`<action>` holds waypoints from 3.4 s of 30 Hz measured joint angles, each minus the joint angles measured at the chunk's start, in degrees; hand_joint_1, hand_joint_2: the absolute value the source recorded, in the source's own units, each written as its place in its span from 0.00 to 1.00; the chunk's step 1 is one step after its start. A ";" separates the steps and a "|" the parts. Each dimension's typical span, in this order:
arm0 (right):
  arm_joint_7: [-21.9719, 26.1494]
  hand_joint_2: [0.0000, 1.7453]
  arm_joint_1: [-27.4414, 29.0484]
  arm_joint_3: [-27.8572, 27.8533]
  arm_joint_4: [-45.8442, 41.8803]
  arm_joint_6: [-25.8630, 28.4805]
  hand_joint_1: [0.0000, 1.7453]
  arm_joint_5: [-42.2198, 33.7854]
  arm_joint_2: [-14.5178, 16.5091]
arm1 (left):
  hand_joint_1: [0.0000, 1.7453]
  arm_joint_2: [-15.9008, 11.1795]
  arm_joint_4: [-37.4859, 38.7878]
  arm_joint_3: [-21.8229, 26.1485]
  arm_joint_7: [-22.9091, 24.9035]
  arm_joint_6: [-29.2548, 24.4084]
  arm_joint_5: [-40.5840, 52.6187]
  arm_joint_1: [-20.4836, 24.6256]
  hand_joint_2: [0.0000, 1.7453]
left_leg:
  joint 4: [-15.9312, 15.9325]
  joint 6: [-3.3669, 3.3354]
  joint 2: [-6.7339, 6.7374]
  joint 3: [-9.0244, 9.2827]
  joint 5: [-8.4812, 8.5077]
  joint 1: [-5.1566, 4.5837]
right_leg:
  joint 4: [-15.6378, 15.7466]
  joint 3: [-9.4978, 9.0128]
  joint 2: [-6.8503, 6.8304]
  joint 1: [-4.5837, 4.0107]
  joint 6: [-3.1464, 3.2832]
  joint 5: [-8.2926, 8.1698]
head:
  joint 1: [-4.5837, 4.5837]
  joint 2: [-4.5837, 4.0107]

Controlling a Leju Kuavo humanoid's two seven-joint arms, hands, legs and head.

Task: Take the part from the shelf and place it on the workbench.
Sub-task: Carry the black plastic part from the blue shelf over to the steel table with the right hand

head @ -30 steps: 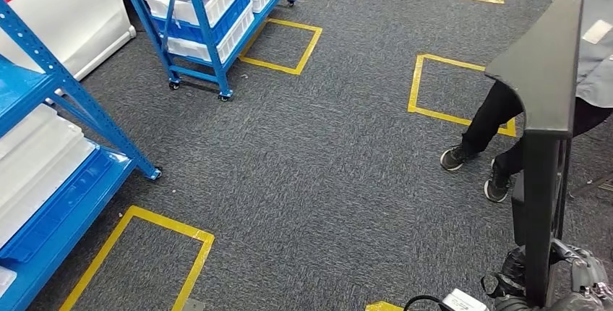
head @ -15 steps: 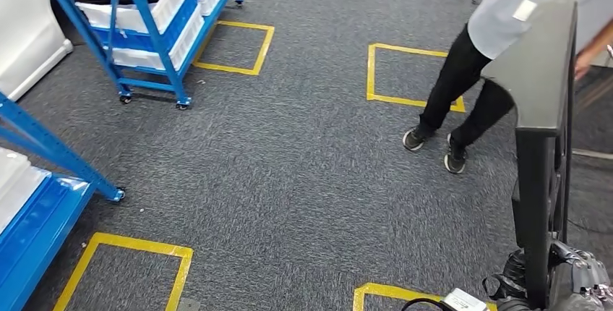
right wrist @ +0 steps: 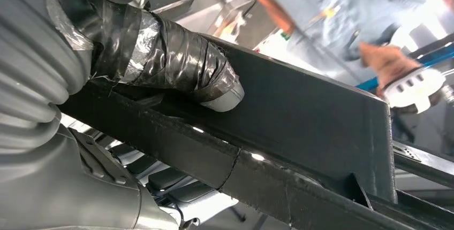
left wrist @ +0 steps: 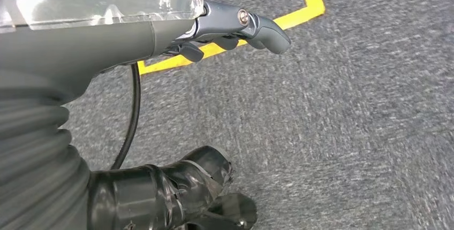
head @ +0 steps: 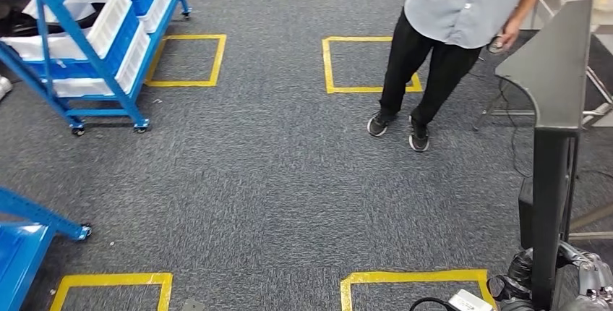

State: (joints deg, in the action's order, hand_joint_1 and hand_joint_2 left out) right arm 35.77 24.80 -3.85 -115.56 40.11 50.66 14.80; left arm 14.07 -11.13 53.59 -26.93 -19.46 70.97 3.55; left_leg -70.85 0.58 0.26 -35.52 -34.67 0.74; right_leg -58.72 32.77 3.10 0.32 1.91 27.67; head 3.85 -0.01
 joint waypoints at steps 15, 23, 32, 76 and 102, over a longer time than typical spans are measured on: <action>0.07 1.00 0.23 -0.40 -0.01 0.02 1.00 -0.04 0.00 | 0.00 -0.07 0.00 0.11 -0.17 -0.05 0.07 -0.04 1.00 | 12.20 -2.51 2.34 4.93 4.84 0.10 | -14.58 7.84 -2.96 0.41 -3.23 5.10 | 0.26 -0.01; 0.06 1.00 0.31 -0.52 -0.08 0.02 1.00 -0.05 0.01 | 0.00 0.10 0.00 0.13 -0.19 -0.04 0.07 0.27 1.00 | 12.19 -1.03 5.46 6.39 3.33 -0.30 | -0.02 0.34 -5.52 -0.78 -0.82 0.20 | 0.23 -0.01; 0.06 1.00 0.22 -0.56 -0.03 0.00 1.00 -0.04 0.04 | 0.00 -0.05 0.00 0.15 -0.17 -0.03 0.07 0.00 1.00 | 4.82 -0.17 -1.19 1.63 3.27 0.22 | -0.23 -0.27 1.08 0.04 -0.36 0.24 | 0.14 0.01; -0.22 1.00 0.48 -0.90 0.10 0.00 1.00 0.17 0.02 | 0.00 0.03 0.00 0.49 -0.79 0.47 0.32 -0.13 1.00 | 12.67 -2.78 1.83 5.09 5.11 0.41 | -14.52 8.23 -2.90 0.58 -4.10 4.83 | 0.64 -0.01; -0.80 1.00 0.83 -0.92 0.05 0.00 1.00 0.33 0.00 | 0.00 -0.06 0.00 0.71 -1.32 0.57 -0.16 0.17 1.00 | 11.92 -2.96 -0.92 4.41 5.37 0.51 | -5.78 3.28 -0.23 0.20 -3.39 2.71 | 0.71 0.00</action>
State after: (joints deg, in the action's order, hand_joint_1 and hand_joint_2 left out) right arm 34.97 25.63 -4.76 -115.51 40.11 50.99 14.80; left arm 14.01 -11.13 54.30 -28.25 -18.89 70.81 3.72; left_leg -58.92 -2.38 -0.66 -31.11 -29.30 1.25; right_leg -64.50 36.05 2.87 0.52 -1.48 30.38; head 4.56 -0.01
